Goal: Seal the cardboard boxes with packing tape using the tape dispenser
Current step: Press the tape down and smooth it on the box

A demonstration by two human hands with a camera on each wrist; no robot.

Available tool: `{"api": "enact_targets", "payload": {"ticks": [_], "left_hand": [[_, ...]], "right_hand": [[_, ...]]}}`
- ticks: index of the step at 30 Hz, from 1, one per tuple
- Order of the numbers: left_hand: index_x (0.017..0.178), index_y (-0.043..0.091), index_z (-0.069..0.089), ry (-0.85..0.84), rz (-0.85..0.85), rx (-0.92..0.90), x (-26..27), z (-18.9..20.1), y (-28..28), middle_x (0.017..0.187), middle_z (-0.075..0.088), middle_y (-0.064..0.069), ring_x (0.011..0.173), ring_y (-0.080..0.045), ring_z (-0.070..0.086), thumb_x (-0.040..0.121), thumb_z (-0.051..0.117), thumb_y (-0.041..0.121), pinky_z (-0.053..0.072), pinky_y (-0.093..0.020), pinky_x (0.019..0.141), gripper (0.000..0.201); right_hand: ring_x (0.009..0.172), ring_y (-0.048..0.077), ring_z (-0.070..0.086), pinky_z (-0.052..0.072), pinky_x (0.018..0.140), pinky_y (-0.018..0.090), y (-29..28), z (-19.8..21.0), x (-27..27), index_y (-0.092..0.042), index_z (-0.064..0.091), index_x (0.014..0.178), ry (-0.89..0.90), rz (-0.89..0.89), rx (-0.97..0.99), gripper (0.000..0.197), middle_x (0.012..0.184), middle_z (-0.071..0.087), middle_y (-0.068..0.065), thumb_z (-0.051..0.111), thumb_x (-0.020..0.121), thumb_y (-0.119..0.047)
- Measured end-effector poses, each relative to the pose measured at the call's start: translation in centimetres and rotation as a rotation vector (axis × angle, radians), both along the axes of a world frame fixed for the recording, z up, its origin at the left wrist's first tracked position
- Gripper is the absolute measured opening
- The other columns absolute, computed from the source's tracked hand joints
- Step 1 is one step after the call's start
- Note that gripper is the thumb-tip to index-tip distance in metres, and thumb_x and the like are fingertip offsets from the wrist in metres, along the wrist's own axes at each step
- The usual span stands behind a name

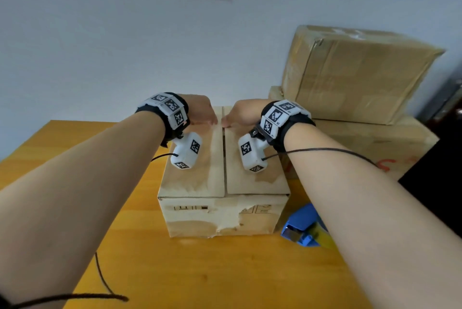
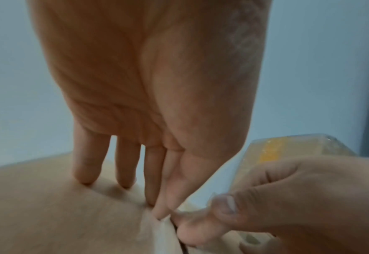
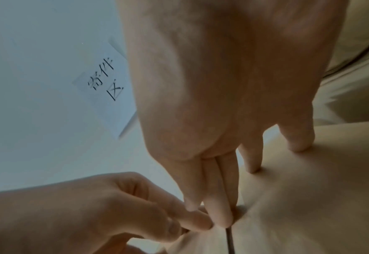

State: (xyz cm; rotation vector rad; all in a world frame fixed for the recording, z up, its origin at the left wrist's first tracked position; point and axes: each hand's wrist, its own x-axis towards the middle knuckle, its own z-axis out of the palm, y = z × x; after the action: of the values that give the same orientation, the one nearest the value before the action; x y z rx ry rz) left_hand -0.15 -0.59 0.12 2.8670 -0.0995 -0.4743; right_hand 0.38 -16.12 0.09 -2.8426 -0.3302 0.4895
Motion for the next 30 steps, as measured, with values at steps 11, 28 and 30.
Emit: {"api": "enact_targets", "payload": {"ticks": [11, 28, 30], "left_hand": [[0.129, 0.024, 0.068, 0.036, -0.073, -0.071, -11.1, -0.4, -1.2, 0.142, 0.058, 0.001, 0.132, -0.022, 0.050, 0.095, 0.059, 0.038, 0.035, -0.042, 0.113, 0.037], [0.122, 0.021, 0.072, -0.262, -0.155, -0.051, -18.6, -2.9, -4.1, 0.127, 0.069, 0.003, 0.114, -0.015, 0.063, 0.081, 0.083, 0.026, 0.042, -0.023, 0.091, 0.043], [0.117, 0.022, 0.074, -0.281, -0.161, -0.072, -18.7, -3.1, -4.3, 0.120, 0.072, 0.004, 0.109, -0.013, 0.065, 0.080, 0.083, 0.024, 0.045, -0.023, 0.091, 0.038]], "right_hand": [[0.106, 0.026, 0.063, 0.042, 0.074, 0.031, -2.3, -0.1, -10.3, -0.017, 0.069, 0.124, 0.012, 0.093, -0.038, 0.048, 0.126, 0.066, 0.008, 0.054, 0.097, -0.053], [0.066, 0.027, 0.063, 0.050, 0.065, 0.034, -12.9, -3.2, -18.6, -0.026, 0.080, 0.083, -0.282, -0.091, 0.439, 0.032, 0.072, 0.071, 0.006, 0.056, 0.099, -0.041], [0.092, 0.033, 0.068, 0.056, 0.082, 0.044, -15.2, -5.0, -18.1, -0.023, 0.079, 0.095, -0.272, -0.160, 0.353, 0.029, 0.101, 0.075, 0.008, 0.053, 0.101, -0.034]]}}
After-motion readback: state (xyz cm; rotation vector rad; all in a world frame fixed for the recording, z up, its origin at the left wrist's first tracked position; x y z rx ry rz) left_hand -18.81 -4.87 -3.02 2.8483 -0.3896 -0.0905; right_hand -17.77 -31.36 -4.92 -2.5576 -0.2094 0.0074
